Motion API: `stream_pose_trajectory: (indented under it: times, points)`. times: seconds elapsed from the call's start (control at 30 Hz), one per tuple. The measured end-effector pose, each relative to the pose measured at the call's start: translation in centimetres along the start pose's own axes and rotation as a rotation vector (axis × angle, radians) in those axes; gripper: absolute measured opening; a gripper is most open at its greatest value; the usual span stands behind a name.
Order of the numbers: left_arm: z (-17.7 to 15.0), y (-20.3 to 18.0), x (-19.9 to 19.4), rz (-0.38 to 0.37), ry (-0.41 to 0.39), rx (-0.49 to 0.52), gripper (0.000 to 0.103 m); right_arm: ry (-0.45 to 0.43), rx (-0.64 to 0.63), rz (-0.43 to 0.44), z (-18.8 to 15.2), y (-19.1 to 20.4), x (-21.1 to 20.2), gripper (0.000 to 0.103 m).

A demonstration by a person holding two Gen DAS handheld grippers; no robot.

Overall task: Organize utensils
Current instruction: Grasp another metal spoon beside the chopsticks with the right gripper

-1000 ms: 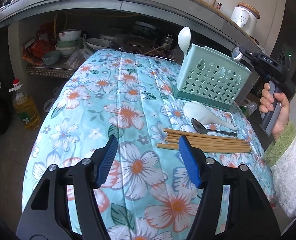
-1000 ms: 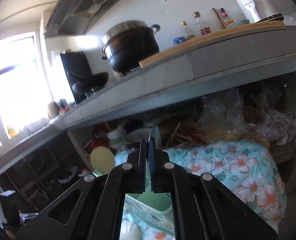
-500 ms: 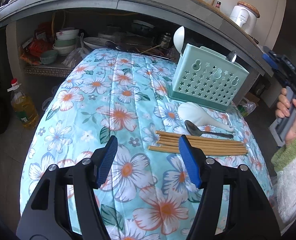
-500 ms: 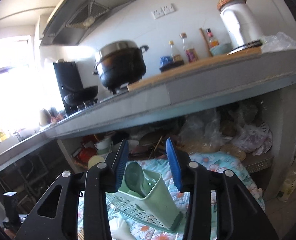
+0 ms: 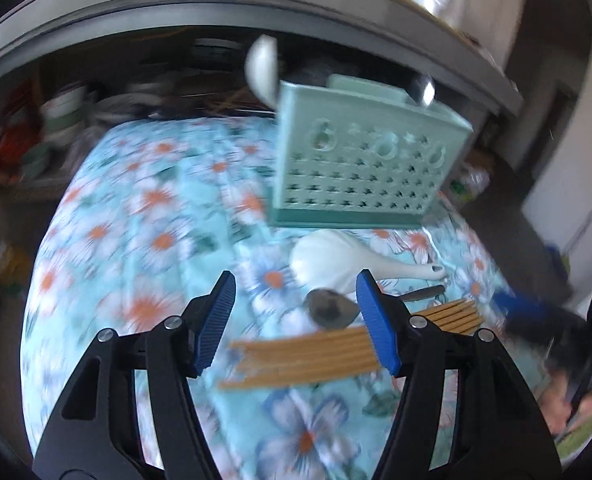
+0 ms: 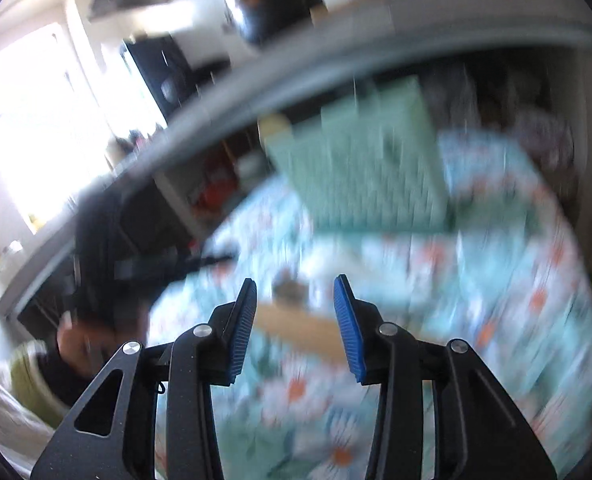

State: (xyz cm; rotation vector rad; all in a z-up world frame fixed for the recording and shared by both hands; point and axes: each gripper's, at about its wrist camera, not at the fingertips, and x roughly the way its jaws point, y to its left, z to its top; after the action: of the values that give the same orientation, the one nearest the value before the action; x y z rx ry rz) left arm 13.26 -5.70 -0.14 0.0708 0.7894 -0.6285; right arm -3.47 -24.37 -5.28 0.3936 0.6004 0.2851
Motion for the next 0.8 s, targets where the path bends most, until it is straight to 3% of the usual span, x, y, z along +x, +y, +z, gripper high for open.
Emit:
stream_pose_trajectory:
  times: [0.17,0.37,0.53,0.67,0.8]
  points:
    - [1.6,-1.3,4.2,0.063,0.054,0.128,0.058,0.023,0.000,0.007,-1.1,0.3,0.4,0.040]
    - [1.1,0.2,8.3,0.177,0.161,0.134,0.048,0.024,0.062,0.028,-0.8,-1.2,0.4,0.040]
    - [0.6,1.2,7.3,0.172,0.149,0.089,0.046,0.026,0.058,0.019,-0.6,-1.4,0.5,0.040]
    - [0.7,2.3,5.6,0.174,0.106,0.046,0.046,0.053,-0.027,-0.027,0.4,-0.3,1.3,0.040]
    - [-0.1,3.7,4.3,0.187,0.088,-0.018,0.046,0.093,-0.120,-0.003,2.3,1.2,2.3,0.040]
